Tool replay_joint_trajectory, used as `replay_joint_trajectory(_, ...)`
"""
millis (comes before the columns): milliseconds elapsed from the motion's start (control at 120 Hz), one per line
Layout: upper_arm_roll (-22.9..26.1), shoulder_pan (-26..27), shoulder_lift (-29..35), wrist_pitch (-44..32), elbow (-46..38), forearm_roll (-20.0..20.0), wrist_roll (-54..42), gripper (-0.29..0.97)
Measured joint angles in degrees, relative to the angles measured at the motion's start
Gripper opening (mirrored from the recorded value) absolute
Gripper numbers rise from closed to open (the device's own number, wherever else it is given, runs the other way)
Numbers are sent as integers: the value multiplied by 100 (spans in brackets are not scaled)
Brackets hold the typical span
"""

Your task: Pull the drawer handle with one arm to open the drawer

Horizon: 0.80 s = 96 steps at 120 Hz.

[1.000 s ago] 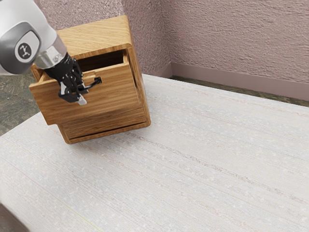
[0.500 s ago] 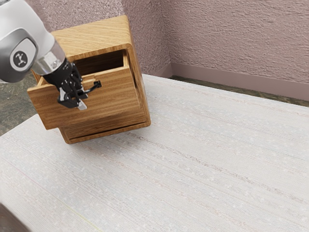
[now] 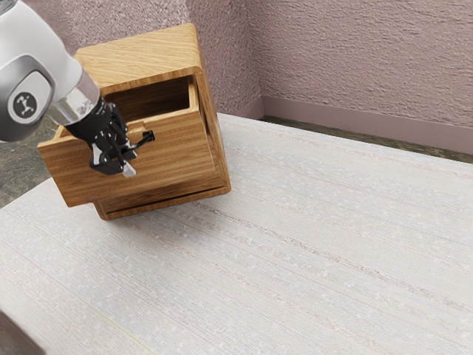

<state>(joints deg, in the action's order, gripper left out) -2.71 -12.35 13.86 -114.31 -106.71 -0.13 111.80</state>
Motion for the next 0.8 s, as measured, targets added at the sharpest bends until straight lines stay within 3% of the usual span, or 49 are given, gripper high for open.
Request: replay_joint_trajectory(800, -19, 207, 676, 6, -623, 50, 525, 21)
